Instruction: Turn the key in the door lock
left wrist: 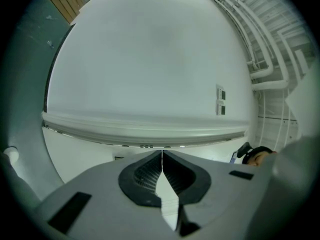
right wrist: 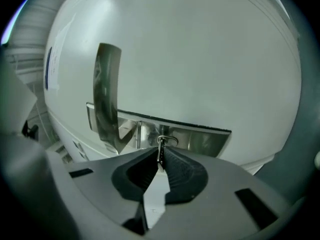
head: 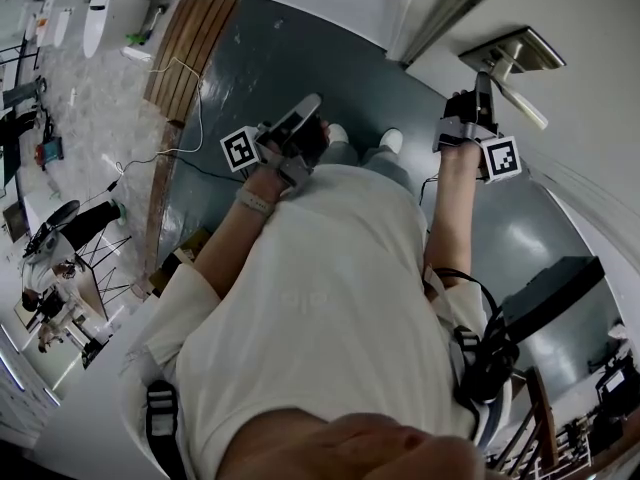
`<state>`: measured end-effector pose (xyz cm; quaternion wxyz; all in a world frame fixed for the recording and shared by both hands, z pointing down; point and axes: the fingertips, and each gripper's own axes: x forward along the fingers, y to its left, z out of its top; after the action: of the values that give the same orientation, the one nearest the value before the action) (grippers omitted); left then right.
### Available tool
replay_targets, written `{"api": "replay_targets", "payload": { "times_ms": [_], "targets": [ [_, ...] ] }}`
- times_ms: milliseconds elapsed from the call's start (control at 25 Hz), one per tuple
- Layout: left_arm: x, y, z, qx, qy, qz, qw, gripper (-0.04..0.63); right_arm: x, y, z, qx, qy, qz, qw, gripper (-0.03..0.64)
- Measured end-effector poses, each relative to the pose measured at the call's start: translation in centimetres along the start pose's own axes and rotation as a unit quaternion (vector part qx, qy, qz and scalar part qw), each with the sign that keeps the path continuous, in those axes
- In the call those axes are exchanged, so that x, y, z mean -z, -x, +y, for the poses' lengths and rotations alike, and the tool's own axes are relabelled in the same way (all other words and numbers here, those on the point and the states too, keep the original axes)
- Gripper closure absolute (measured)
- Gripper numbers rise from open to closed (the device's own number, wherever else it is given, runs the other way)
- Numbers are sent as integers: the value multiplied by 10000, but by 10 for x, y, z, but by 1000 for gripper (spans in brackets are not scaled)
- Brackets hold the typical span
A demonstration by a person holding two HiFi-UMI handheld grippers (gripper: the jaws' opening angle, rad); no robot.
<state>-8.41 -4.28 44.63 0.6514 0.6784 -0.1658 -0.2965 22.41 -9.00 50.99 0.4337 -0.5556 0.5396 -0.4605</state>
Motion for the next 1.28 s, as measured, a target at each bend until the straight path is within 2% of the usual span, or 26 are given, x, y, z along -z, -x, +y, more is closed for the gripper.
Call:
{"api": "replay_targets", "payload": {
  "times_ms": [120, 280, 640, 880, 1160, 1280],
  "targets": [
    [1, -1, 0, -29, -13, 17, 10000, 586, 0, 1, 0, -239, -660, -108, 9975, 571],
    [6, -4, 1, -68, -39, 61, 10000, 586, -2, 4, -2, -476, -1216, -194, 9912, 571],
    [12, -10, -5, -162, -73, 105, 9998, 586, -2, 6, 2, -1104, -2399, -314, 9640, 572],
    [12, -9, 0, -194, -64, 95, 9997, 586, 6, 4, -4, -1556, -3114, -281, 9370, 571],
    [18, -12, 4, -239, -91, 74, 9996, 586, 7, 5, -14, -2088, -4126, -610, 8846, 571],
    [20, -13, 4, -239, -95, 68, 9996, 586, 6, 6, -16, -2230, -4247, -668, 8749, 571]
  ]
}}
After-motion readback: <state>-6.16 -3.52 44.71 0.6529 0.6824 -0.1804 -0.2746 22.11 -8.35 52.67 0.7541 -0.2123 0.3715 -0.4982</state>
